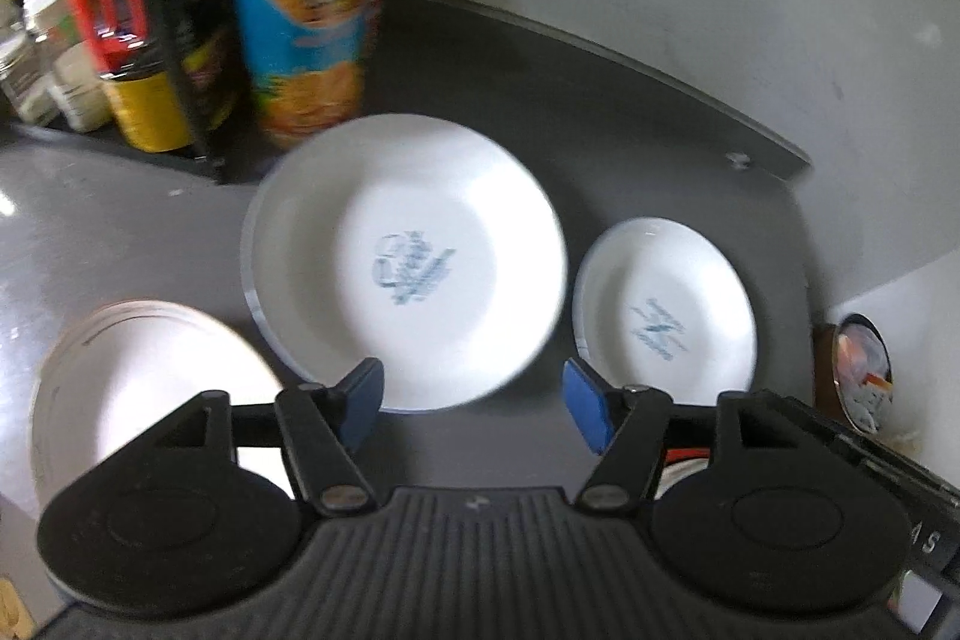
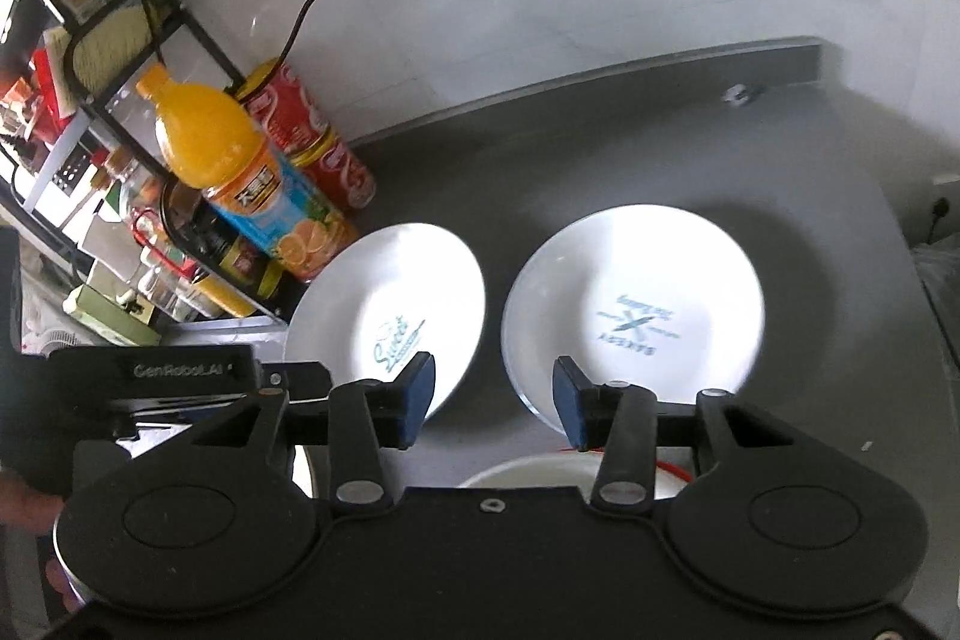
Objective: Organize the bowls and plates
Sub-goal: 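Move the left tool toward the 'Sweet' plate while the right tool approaches the 'BAKERY' plate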
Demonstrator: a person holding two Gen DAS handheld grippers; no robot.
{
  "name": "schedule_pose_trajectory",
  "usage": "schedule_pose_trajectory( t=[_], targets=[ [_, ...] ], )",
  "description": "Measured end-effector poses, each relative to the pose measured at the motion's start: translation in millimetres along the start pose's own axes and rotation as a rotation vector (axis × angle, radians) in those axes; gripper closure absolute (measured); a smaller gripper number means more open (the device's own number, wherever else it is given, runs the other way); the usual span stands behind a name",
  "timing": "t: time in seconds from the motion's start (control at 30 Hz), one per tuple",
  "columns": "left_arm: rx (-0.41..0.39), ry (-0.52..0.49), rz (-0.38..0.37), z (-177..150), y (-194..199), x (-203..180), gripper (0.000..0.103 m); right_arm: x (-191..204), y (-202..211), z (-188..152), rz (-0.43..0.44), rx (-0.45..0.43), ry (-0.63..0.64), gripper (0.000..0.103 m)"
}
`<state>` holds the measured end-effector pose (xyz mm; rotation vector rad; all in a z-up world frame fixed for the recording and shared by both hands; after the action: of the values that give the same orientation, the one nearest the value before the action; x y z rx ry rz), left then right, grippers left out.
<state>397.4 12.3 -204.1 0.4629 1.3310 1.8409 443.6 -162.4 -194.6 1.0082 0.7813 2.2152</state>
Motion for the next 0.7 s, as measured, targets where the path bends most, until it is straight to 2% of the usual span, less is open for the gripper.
schedule_pose_trajectory(
  t=[0.07, 0.23, 0.47, 0.7],
  targets=[
    [-0.003, 0.014, 0.01, 1, 1, 14, 0.028, 6, -4, 0, 0.011, 0.009, -0.006, 0.057],
    [-0.022, 0.02, 0.027, 10, -1, 42, 0.023, 18, -14, 1, -0.007, 0.011, -0.012, 0.051],
    [-0.018, -0.022, 0.023, 25, -7, 76, 0.022, 31, -35, -4, -0.04, 0.026, -0.069, 0.037],
    [0.003, -0.023, 0.012, 40, -29, 108, 0.021, 32, -62, -13, -0.101, 0.031, -0.163, 0.037]
  ],
)
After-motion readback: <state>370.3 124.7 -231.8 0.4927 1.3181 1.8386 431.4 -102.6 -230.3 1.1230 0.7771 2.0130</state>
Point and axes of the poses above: each gripper's, at about its wrist camera, not at the fingertips, and y roughly against the way its jaws point, x to its left, z to its top, the point moved 10 cm from there along -y, roughly the way its jaws point, and after that the axes turned 4 degrees about z, right-handed, at the moved point
